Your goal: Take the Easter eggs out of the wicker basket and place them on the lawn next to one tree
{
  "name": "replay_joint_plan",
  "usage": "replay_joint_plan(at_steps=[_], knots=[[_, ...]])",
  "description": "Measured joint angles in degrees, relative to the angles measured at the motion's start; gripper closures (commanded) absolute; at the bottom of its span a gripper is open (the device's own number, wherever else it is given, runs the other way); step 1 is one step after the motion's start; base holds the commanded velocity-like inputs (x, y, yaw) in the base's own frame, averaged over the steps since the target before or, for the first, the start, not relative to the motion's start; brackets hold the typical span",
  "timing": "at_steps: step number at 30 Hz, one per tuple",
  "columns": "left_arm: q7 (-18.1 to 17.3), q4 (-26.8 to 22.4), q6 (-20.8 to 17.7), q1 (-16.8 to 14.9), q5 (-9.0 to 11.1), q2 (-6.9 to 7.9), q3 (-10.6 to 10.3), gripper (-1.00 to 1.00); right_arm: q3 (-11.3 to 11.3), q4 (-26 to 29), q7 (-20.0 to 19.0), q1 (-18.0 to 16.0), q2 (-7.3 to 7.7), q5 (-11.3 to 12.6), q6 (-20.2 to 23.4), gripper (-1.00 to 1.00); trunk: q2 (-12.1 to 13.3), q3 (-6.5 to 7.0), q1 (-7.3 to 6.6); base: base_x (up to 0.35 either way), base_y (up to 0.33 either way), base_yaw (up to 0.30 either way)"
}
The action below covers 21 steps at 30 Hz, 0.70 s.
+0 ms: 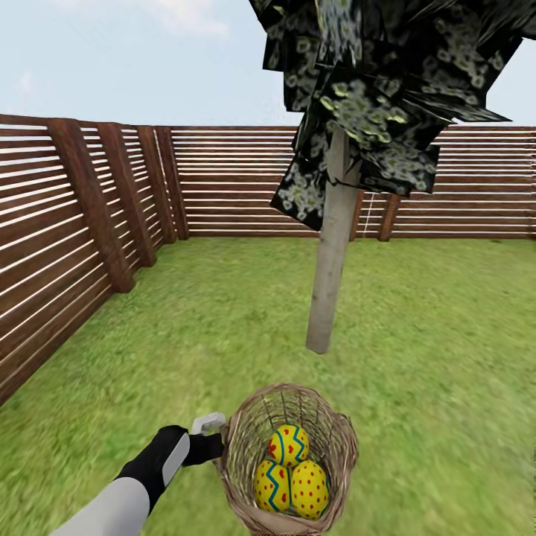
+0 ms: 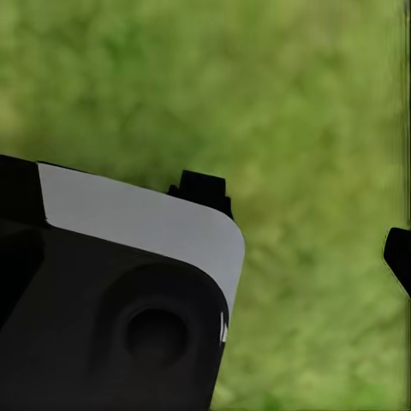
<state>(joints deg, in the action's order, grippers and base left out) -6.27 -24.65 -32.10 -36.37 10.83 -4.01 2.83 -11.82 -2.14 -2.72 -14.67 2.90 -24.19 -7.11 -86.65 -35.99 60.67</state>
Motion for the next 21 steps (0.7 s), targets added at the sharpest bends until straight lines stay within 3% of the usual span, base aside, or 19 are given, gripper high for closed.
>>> replay_joint_plan(at_steps=[4,9,10,11,13,14,16,18,21], knots=[[0.0,0.0,0.0,0.0,-0.1,0.00,0.0,1.00,0.0,0.1,0.0,0.0,0.14,0.3,0.0,-1.00,0.0,0.00,0.00,0.319,0.000,-0.278],[0.0,0.0,0.0,0.0,-0.1,0.01,0.0,1.00,0.2,-0.2,-0.3,0.0,-0.14,-0.2,0.0,-1.00,0.0,0.00,0.00,0.319,0.000,-0.037],[0.1,0.0,0.0,0.0,-0.2,-0.04,0.0,1.00,0.0,0.2,1.1,0.0,0.08,0.0,-3.3,-1.00,0.0,0.00,0.00,0.319,0.000,0.000],[0.1,0.1,0.0,0.0,-0.1,-0.11,-0.1,1.00,-0.4,1.4,1.8,-1.2,1.03,0.6,-3.1,-1.00,0.0,0.01,0.00,0.319,0.000,0.000],[0.1,0.0,0.0,0.0,0.2,-0.17,0.0,1.00,-0.7,14.4,-0.5,-5.7,2.88,0.8,14.8,-1.00,0.0,0.02,0.00,0.319,0.000,0.000],[0.1,0.0,0.0,0.0,0.1,-0.17,0.0,1.00,-0.8,20.3,-3.4,-5.9,3.10,1.0,18.1,-1.00,0.0,0.02,0.00,0.319,0.000,0.000],[0.1,0.1,0.0,0.0,-0.1,-0.17,0.0,1.00,-2.2,26.4,-6.6,-6.0,3.30,0.9,20.0,-1.00,0.0,0.01,0.00,0.319,0.000,0.000],[0.1,0.0,0.0,0.0,0.0,-0.17,0.0,1.00,-5.3,28.2,-6.8,-6.1,3.55,0.8,20.3,-1.00,0.0,0.00,0.00,0.319,0.000,0.000],[0.1,0.1,0.0,0.0,-0.1,-0.16,0.0,1.00,-6.3,27.8,-6.6,-6.1,3.80,0.9,20.3,-1.00,0.0,0.00,0.00,0.319,0.000,0.000]])
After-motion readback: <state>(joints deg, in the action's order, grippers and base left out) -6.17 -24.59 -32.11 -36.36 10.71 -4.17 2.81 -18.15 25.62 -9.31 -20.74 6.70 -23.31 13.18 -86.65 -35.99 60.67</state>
